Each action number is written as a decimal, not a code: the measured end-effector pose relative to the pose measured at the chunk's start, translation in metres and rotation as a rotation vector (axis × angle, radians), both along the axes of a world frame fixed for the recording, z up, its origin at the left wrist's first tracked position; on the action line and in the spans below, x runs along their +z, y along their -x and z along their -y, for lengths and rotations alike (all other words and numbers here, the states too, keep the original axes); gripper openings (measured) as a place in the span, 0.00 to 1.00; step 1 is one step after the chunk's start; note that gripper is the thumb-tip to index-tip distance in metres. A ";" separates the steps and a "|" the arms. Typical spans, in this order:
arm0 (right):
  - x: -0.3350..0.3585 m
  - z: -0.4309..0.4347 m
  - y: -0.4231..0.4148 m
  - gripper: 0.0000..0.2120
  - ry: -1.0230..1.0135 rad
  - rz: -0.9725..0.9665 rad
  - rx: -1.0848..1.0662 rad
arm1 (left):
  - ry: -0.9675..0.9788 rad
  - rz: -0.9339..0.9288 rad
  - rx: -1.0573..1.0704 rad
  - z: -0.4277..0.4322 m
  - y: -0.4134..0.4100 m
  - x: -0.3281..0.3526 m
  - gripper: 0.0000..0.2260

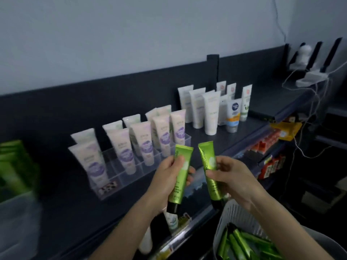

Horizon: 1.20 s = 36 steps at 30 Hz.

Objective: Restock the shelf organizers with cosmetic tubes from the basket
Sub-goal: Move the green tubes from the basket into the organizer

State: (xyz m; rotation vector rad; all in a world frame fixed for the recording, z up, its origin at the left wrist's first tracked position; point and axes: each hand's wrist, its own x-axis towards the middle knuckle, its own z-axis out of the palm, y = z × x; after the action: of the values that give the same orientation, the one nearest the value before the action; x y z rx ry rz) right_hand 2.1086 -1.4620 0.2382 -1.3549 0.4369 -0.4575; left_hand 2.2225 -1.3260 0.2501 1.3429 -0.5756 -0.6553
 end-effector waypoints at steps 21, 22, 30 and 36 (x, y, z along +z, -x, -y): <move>0.079 -0.271 -0.144 0.08 0.304 0.248 0.316 | -0.138 0.632 0.817 -0.318 -0.080 0.077 0.16; 0.079 -0.281 -0.150 0.08 0.292 0.258 0.330 | -0.141 0.643 0.863 -0.334 -0.084 0.078 0.18; 0.084 -0.371 -0.192 0.08 0.456 0.328 0.393 | -0.186 0.688 1.148 -0.454 -0.111 0.098 0.03; 0.089 -0.433 -0.214 0.08 0.784 0.406 0.255 | -0.219 0.663 1.316 -0.512 -0.136 0.094 0.05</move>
State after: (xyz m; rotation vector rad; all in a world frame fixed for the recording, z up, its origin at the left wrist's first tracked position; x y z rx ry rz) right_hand 2.3231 -1.0286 0.3276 -1.9770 -0.2926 -0.7100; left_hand 2.3583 -0.8138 0.3443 1.7874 -0.0237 0.8449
